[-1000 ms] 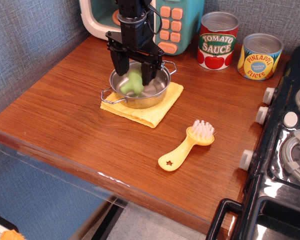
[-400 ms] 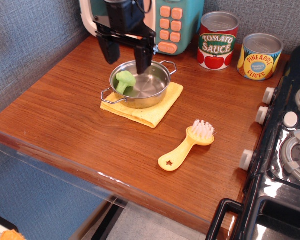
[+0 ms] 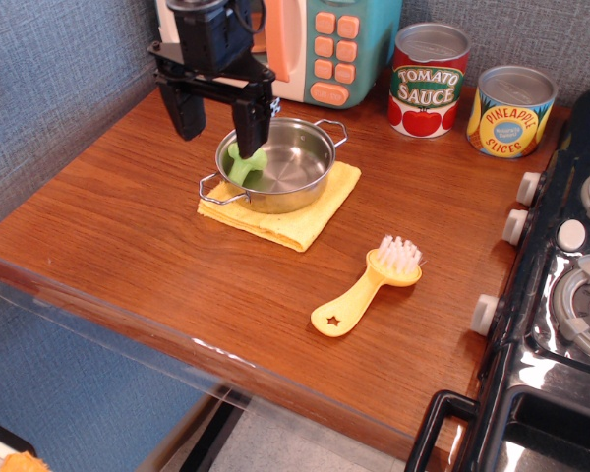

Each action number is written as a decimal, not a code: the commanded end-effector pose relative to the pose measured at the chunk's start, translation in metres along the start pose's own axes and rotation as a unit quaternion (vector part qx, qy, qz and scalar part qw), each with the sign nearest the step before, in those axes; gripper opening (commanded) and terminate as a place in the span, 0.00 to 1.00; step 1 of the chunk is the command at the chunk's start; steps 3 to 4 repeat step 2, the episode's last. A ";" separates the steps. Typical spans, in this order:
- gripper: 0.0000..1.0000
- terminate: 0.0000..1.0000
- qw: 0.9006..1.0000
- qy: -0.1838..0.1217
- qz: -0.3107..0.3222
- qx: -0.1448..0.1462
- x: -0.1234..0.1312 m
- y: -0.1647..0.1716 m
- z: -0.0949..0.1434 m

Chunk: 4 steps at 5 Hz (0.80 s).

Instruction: PLACE THE BROCOLLI IN THE POT

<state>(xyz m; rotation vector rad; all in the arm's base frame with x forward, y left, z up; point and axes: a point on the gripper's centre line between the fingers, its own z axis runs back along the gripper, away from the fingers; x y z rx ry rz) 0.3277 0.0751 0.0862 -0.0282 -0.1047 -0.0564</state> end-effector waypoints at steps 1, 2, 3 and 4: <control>1.00 0.00 1.000 -0.027 -0.001 0.013 -0.007 0.003 0.019; 1.00 1.00 1.000 -0.027 -0.001 0.013 -0.007 0.003 0.019; 1.00 1.00 1.000 -0.027 -0.001 0.013 -0.007 0.003 0.019; 1.00 1.00 1.000 -0.027 -0.001 0.013 -0.007 0.003 0.019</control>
